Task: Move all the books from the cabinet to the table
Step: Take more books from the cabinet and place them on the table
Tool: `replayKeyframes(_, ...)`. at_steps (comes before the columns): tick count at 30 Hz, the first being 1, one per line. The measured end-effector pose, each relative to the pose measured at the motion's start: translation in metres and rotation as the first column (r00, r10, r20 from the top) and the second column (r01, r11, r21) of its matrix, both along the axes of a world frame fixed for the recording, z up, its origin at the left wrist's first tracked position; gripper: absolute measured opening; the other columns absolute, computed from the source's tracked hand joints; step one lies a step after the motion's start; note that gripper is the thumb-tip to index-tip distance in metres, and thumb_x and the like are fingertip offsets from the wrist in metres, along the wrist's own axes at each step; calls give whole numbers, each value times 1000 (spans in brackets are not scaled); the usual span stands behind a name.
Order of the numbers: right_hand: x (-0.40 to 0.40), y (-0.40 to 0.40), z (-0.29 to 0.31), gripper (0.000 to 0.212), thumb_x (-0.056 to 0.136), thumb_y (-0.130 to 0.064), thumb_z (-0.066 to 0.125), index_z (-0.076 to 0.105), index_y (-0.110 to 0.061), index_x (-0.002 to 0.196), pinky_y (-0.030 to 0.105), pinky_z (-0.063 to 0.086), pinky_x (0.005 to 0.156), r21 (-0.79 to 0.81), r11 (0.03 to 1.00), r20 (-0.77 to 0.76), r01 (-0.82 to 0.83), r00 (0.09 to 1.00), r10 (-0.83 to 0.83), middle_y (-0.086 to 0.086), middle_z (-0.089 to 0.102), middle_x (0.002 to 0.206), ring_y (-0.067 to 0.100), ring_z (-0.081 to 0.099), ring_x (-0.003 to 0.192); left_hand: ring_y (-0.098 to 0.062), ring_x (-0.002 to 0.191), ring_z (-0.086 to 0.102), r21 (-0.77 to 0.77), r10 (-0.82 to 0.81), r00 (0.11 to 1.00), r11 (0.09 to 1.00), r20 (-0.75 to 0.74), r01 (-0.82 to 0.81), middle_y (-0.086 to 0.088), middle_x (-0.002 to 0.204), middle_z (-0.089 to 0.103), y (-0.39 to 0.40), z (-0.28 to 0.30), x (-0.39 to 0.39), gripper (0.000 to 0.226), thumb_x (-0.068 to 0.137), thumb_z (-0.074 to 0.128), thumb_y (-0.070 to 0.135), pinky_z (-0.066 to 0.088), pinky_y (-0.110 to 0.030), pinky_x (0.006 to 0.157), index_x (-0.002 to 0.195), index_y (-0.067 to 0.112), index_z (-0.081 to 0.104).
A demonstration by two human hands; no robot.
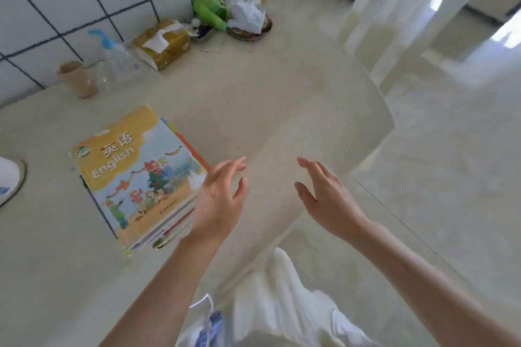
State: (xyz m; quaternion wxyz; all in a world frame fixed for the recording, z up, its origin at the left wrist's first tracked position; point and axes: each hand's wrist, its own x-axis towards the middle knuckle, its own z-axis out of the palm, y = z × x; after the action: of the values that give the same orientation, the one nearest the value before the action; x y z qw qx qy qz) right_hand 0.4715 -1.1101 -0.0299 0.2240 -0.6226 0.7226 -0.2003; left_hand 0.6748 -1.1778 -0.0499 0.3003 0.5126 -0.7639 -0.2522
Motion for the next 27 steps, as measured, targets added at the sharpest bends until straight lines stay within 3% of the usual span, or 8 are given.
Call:
replayKeyframes(3, -26, 51, -7, 50, 98, -28, 47, 35, -14, 144, 28, 33, 106, 24, 992, -1, 123, 992, -123, 2, 47, 140, 20, 43, 130, -15, 106, 60, 60, -129, 991, 990, 24, 127, 5, 106, 70, 30, -3, -35, 39, 86, 53, 24, 32, -9, 93, 122, 14, 63)
replayKeyframes(10, -76, 191, -10, 46, 95, -20, 55, 45, -5, 137, 35, 47, 95, -33, 950, -29, 311, 950, -312, 11, 58, 125, 29, 57, 114, -14, 99, 62, 70, -423, 906, 905, 25, 421, 6, 101, 71, 114, -5, -120, 35, 87, 64, 9, 37, -13, 85, 121, 16, 64)
replayKeyframes(17, -105, 365, -10, 43, 95, -21, 53, 47, -6, 134, 35, 49, 96, -28, 829, -95, 558, 824, -558, 11, 59, 125, 27, 58, 114, -13, 91, 64, 155, -686, 728, 720, 13, 676, 7, 96, 72, 249, -15, -202, 32, 87, 66, 10, 39, -13, 81, 117, 18, 66)
replayKeyframes(23, -111, 500, -12, 43, 91, -13, 58, 49, 0, 131, 33, 42, 102, 12, 602, -60, 798, 602, -796, 15, 59, 122, 30, 56, 113, -5, 75, 57, 192, -874, 484, 481, 33, 856, 12, 95, 72, 361, -23, -268, 28, 87, 68, 12, 41, -16, 75, 114, 19, 68)
replayKeyframes(27, -114, 584, -14, 45, 94, -18, 53, 46, -3, 136, 31, 37, 106, 34, 373, -41, 927, 374, -927, 12, 55, 130, 26, 50, 121, -12, 85, 63, 201, -964, 264, 266, 35, 943, 10, 94, 73, 437, -25, -321, 27, 87, 68, 10, 42, -20, 77, 113, 16, 69)
